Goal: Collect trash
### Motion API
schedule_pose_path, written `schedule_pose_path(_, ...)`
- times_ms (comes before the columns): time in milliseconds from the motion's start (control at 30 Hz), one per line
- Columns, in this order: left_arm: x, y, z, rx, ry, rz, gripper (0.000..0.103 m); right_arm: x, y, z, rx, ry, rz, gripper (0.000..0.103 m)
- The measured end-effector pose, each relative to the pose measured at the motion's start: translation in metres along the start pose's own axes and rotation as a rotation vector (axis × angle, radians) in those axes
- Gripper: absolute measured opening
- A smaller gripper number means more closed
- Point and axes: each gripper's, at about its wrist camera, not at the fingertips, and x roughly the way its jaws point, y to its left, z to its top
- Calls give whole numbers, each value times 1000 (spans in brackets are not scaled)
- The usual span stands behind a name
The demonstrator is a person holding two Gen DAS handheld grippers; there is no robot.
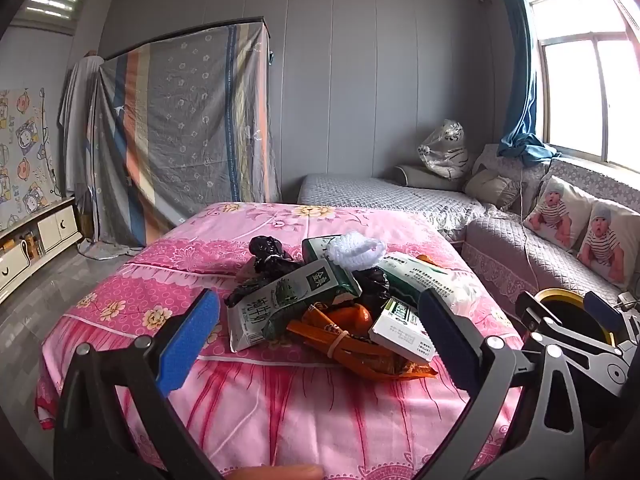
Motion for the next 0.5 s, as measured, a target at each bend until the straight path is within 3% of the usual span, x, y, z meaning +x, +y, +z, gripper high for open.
schedule_pose_path(33, 2, 1, 0, -15, 25, -3, 95, 0, 0, 0, -1, -2, 0, 96)
schedule_pose_path(500, 1, 0, -3, 3, -5, 0, 95, 0, 0, -1, 1, -1, 2, 96)
